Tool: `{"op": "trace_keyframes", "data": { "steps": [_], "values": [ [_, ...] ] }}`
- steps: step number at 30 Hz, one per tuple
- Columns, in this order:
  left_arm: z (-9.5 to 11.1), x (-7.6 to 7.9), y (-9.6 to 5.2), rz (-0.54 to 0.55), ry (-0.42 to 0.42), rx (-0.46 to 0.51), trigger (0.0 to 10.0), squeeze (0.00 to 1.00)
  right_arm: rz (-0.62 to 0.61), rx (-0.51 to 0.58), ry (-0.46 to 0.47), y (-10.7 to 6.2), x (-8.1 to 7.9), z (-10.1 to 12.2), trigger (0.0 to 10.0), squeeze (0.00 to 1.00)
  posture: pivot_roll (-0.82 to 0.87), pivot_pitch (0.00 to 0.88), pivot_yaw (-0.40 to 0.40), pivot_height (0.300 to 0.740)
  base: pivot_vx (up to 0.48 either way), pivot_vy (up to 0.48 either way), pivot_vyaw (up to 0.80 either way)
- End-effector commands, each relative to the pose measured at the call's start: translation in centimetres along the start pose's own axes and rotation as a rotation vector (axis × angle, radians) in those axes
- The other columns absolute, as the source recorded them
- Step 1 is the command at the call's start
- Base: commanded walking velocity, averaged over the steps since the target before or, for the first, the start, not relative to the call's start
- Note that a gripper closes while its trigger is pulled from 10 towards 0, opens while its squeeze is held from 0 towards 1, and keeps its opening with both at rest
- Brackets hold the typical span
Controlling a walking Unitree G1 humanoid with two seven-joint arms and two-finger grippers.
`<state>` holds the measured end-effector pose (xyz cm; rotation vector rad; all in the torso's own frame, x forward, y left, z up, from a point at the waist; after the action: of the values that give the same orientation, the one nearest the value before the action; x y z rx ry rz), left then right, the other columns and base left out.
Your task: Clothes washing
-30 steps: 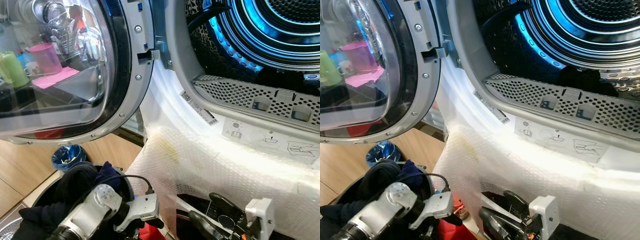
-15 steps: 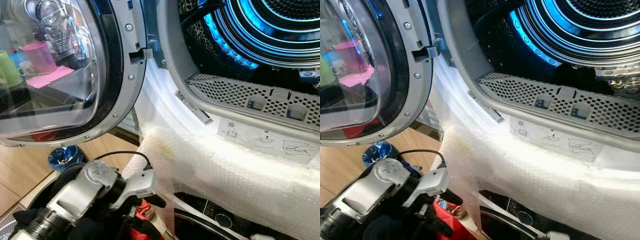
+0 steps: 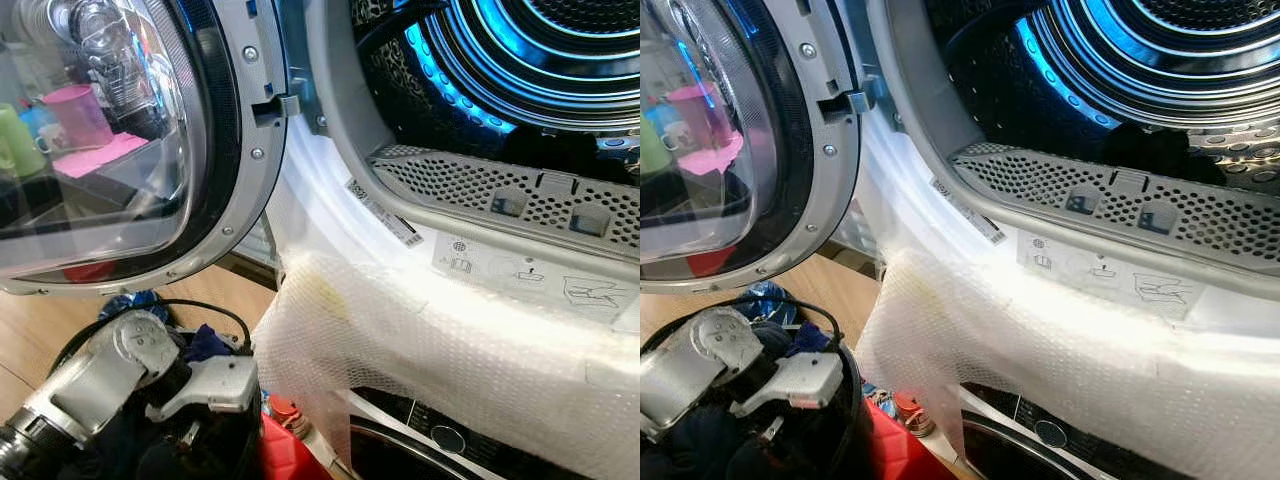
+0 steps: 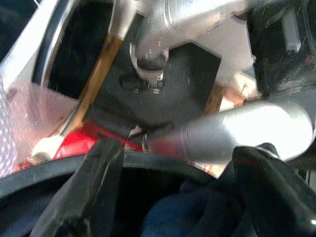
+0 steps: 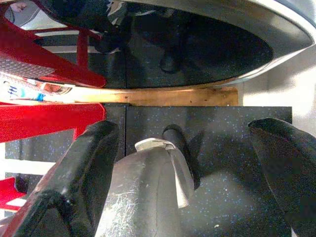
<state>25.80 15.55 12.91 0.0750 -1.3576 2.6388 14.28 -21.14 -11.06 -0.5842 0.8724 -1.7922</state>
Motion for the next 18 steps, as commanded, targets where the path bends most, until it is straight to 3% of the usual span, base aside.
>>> {"op": "trace_keyframes", "data": {
  "steps": [1, 15, 18],
  "values": [
    [-1.1, 0.2, -0.2, 0.006, -0.013, -0.05, 10.0, 0.0, 0.0, -0.044, 0.008, -0.3, -0.4, -1.4, 10.0, 0.0, 0.07, 0.095, 0.117, 0.74, 0.0, 0.0, 0.0],
    [-2.4, 1.8, -0.8, -0.101, -0.019, -0.057, 10.0, 0.0, -0.017, -0.06, 0.017, -0.3, 0.2, -1.8, 10.0, 0.0, 0.09, 0.082, 0.101, 0.74, 0.0, 0.0, 0.0],
    [-3.7, 1.8, -1.1, -0.097, 0.001, -0.148, 10.0, 0.0, -0.012, -0.065, 0.009, -0.3, 0.2, -1.9, 10.0, 0.0, 0.09, 0.081, 0.092, 0.74, 0.0, 0.0, 0.0]
  ]
}}
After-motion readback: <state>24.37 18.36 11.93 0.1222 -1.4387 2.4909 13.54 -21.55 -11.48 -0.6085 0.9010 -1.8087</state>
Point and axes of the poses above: a point about 5 cm out from each wrist's last joint towards the gripper, its own y axis pointing out of the wrist towards the gripper, its own z axis along the axis of the wrist's last joint, x = y × z, the point moved 2 cm from there along y, pointing out of the wrist towards the gripper, and after that the axes turned 8 degrees about -y, right-handed, at the moved point
